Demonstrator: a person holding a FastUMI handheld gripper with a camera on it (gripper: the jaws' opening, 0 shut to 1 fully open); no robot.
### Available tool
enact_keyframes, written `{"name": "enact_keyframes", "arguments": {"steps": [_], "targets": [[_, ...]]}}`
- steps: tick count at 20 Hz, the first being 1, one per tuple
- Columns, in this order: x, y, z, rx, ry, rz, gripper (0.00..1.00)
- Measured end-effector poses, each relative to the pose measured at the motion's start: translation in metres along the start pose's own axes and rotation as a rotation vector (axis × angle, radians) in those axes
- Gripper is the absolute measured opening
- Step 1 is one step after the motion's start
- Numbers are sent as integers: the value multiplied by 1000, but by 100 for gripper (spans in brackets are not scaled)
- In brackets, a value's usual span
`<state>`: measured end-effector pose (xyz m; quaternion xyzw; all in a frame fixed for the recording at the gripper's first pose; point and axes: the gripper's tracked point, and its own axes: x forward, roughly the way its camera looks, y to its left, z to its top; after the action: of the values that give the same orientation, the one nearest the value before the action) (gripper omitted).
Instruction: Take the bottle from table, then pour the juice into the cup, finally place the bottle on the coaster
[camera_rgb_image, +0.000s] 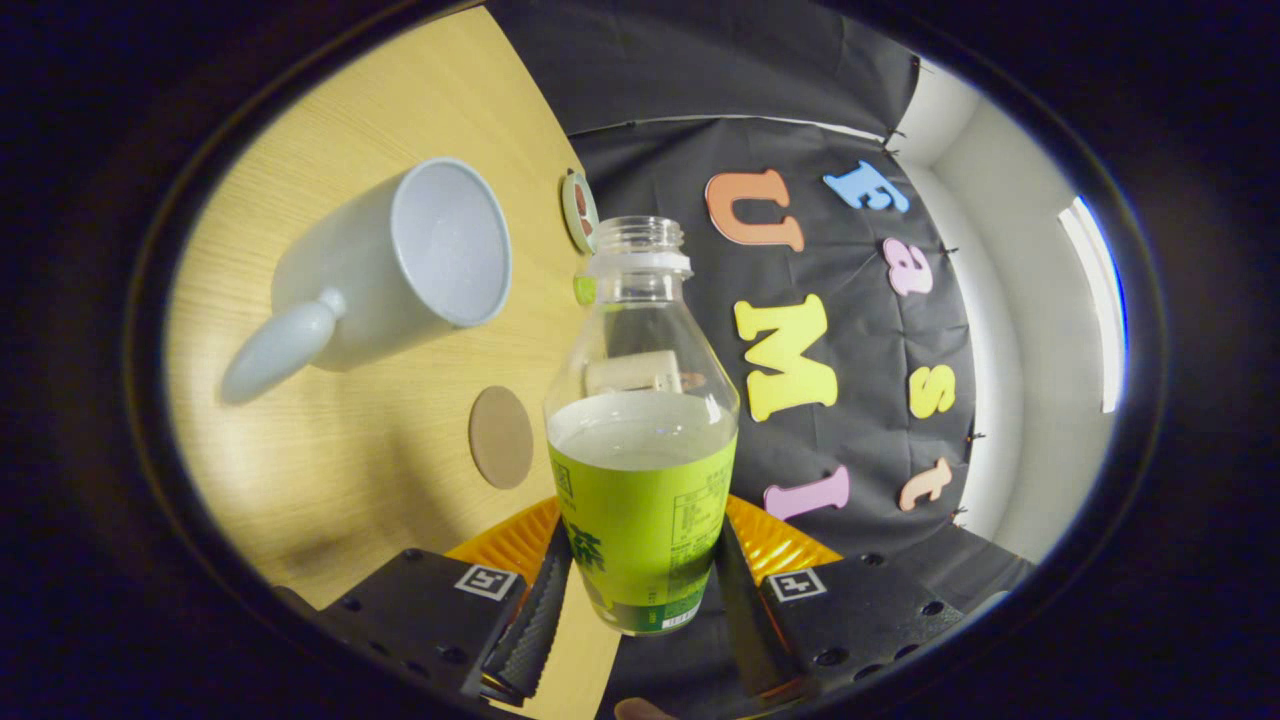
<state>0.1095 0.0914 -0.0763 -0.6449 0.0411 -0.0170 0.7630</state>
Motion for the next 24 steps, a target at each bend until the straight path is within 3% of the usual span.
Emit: {"name": "enact_keyframes", "arguments": {"steps": [11,24], "targets": [[8,-26,9,-192,-11,-76,76],[7,-35,20,-300,-33,-116,76]]}}
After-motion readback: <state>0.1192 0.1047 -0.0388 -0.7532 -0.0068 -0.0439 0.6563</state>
